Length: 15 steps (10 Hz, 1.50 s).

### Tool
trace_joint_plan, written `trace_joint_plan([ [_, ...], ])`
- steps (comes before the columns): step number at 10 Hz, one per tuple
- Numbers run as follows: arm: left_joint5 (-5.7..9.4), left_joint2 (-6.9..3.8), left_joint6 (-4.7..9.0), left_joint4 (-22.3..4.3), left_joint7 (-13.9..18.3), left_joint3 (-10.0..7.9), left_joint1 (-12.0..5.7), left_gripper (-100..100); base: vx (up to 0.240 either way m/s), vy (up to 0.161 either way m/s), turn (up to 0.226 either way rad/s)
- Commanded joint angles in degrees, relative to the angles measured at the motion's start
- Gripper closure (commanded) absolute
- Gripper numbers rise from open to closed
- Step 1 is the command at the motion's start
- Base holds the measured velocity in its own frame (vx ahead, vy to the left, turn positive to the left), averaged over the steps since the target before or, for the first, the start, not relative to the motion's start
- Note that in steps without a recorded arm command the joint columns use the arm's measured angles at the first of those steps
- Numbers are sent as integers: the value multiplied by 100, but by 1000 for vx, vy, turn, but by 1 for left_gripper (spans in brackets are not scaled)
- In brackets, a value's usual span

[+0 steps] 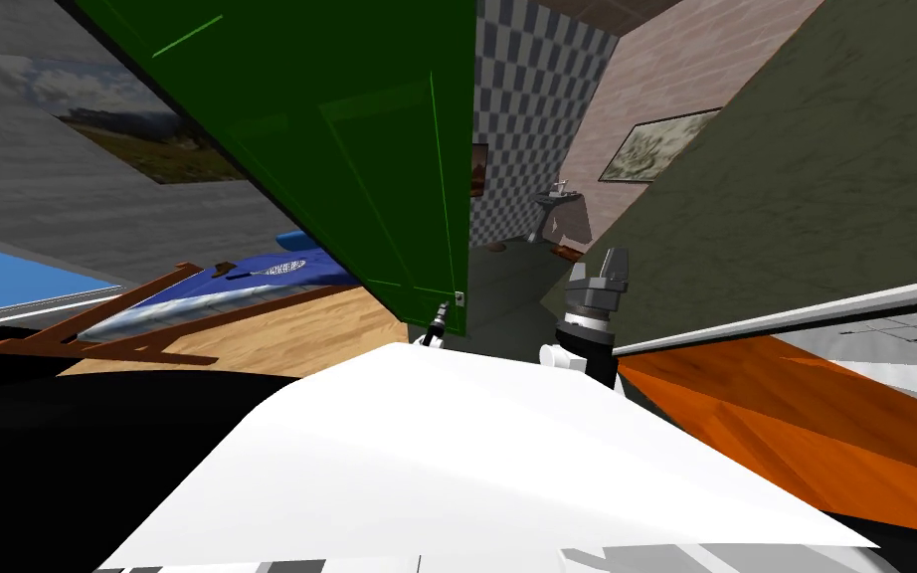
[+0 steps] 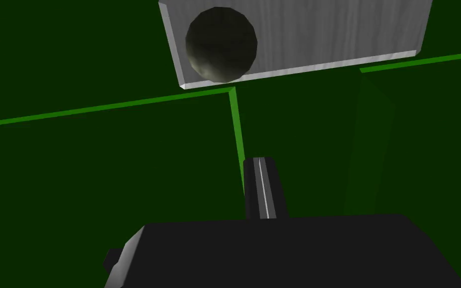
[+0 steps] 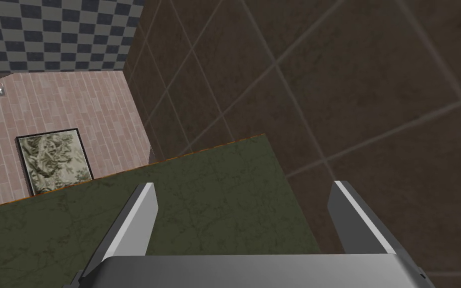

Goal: Push the door open

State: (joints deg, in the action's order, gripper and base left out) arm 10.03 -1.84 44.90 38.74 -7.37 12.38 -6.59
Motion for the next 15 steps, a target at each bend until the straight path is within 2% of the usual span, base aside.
trace_joint_plan([
  [1,50,24,47,-125,1,230,-90,-100,-120,57,296],
  [3,85,74,61,-180,0,406,-141,-100,-90,17,182],
  [4,120,154,75,-232,0,574,-189,-100,-105,12,298],
  [5,136,201,81,-257,-1,653,-211,-100,-108,-10,162],
  [7,184,397,100,-330,-2,890,-279,-100,-150,-26,224],
  [9,174,365,49,-228,-8,881,-214,-100,-84,-12,33],
  [10,180,211,71,-253,-10,870,-227,-100,69,-38,-25],
  [12,187,84,79,-264,-16,850,-239,-100,193,-73,-15],
  [14,196,51,89,-277,-24,826,-253,-100,162,-69,-22],
  [15,201,74,94,-283,-27,814,-260,-100,244,-162,-40],
])
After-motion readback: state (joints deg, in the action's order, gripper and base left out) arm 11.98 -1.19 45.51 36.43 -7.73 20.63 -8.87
